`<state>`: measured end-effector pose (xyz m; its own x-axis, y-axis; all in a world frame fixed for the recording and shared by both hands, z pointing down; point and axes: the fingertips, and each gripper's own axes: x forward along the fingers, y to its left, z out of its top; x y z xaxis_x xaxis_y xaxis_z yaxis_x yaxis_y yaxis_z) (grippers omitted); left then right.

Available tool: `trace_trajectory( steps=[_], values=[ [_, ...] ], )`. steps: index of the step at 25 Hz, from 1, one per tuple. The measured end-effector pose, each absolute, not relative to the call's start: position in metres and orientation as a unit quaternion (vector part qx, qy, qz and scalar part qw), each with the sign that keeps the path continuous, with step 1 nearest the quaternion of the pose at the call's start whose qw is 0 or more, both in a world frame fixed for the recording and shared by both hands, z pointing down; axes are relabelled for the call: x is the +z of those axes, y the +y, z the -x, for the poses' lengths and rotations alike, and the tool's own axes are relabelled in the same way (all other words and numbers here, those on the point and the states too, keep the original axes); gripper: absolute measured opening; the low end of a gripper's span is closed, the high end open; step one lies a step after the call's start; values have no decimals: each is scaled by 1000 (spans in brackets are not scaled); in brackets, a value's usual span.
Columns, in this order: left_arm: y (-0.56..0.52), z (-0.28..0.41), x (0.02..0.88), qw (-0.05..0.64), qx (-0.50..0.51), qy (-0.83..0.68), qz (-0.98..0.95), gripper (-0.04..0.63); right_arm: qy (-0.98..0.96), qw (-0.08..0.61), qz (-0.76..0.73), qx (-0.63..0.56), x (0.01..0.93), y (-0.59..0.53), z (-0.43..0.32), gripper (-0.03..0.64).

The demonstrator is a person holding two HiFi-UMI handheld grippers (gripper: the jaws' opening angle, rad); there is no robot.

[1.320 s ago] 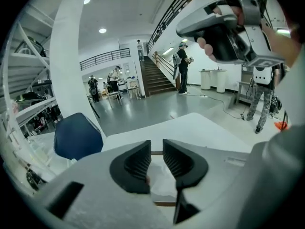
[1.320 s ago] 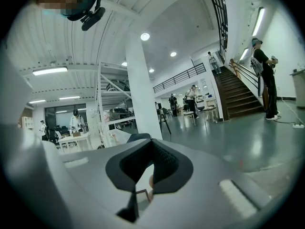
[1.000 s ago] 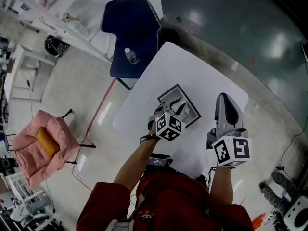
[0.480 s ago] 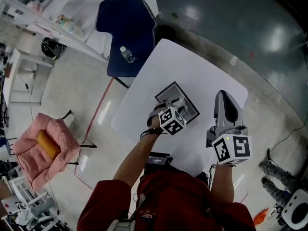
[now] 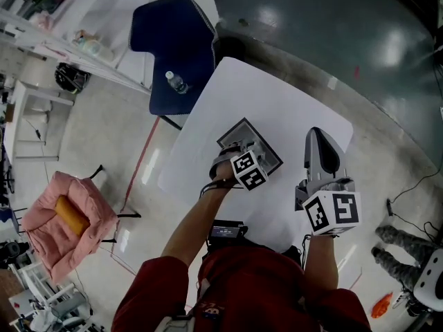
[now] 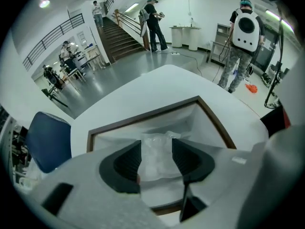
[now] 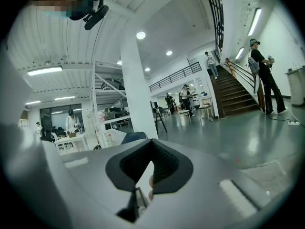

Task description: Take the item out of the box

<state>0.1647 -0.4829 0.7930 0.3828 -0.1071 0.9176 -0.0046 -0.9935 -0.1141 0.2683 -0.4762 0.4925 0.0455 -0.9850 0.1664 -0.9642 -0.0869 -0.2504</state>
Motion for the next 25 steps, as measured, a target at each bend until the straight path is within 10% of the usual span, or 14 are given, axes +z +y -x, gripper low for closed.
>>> trace_trajectory(
  steps=[17, 25],
  values=[
    [-472, -166, 831, 101, -636, -37, 764, 201, 668, 39, 727, -155, 497, -468, -281, 0],
    [-479, -164, 832, 153, -638, -22, 755, 52, 670, 37, 726, -149, 491, -463, -277, 0]
  ],
)
